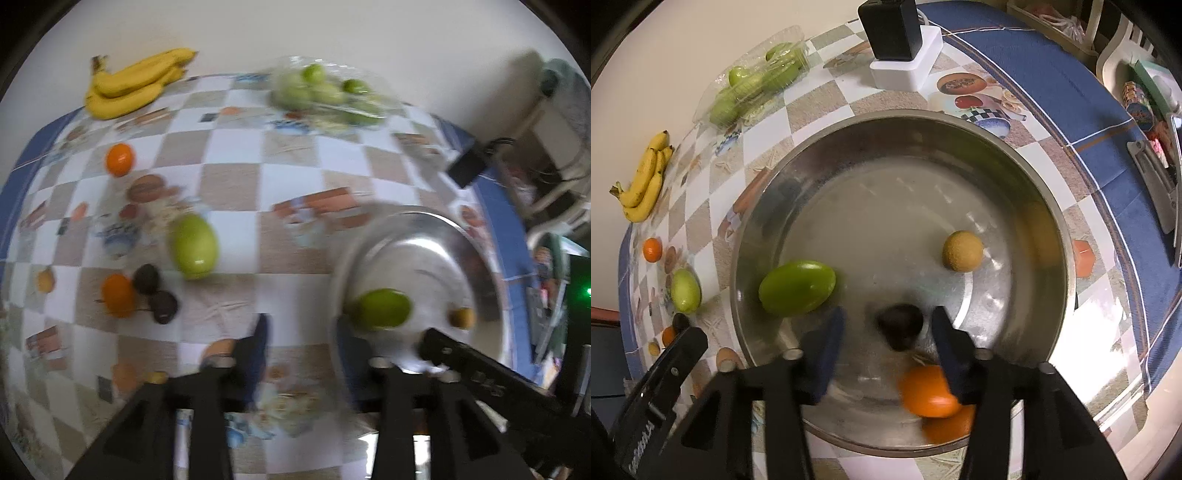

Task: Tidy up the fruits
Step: 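Open the right tool to drop the dark fruit while the left tool releases the tangerine into the bowl, then withdraw both open tools from the bowl toward the remaining fruits, then grasp the large green pear with the right tool while the left tool grasps a tan round fruit, then carry the green pear in the right tool while the left tool carries the tan fruit over the bowl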

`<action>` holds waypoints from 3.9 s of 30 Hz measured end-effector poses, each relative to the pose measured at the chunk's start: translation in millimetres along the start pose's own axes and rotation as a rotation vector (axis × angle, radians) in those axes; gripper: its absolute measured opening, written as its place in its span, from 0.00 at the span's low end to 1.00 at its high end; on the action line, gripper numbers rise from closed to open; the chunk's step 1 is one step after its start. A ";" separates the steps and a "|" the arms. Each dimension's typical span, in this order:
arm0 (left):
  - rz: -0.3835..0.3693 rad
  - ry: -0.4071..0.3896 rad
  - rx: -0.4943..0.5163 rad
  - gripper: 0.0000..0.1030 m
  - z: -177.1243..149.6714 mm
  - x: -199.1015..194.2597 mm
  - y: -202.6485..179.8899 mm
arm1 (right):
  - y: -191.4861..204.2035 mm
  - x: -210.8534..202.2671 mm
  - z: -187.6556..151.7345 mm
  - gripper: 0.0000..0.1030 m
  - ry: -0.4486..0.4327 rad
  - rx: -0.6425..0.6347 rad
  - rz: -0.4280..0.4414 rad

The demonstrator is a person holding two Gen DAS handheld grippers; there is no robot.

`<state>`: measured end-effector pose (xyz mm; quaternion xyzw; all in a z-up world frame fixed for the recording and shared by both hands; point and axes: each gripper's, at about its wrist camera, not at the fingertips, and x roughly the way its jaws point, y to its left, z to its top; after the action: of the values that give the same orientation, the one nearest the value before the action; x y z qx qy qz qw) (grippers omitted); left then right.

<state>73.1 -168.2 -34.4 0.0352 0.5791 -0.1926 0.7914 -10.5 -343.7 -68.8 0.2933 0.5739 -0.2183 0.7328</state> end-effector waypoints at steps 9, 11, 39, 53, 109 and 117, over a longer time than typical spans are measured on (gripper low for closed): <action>0.097 -0.019 -0.089 1.00 3.8 4.7 33.2 | 1.9 1.4 -0.2 0.71 -0.005 -0.017 -0.018; 0.110 -0.021 -0.115 1.00 4.9 6.0 41.7 | 3.2 1.1 -0.9 0.72 -0.012 -0.030 -0.022; 0.180 -0.166 -0.197 1.00 16.5 -29.7 135.4 | 71.7 -25.3 -13.0 0.94 -0.172 -0.221 0.144; 0.246 -0.185 -0.332 1.00 18.1 -42.7 233.8 | 182.2 -8.3 -35.5 0.94 -0.166 -0.489 0.207; 0.194 -0.026 -0.397 0.27 21.0 18.9 282.3 | 232.6 59.6 -16.4 0.40 -0.063 -0.488 0.136; 0.187 -0.059 -0.366 0.27 24.4 5.3 273.1 | 229.5 54.8 -15.3 0.40 -0.059 -0.468 0.164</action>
<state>190.9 75.8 -77.1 -0.0609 0.5752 -0.0108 0.8157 142.8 -164.2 -83.3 0.1548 0.5614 -0.0279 0.8124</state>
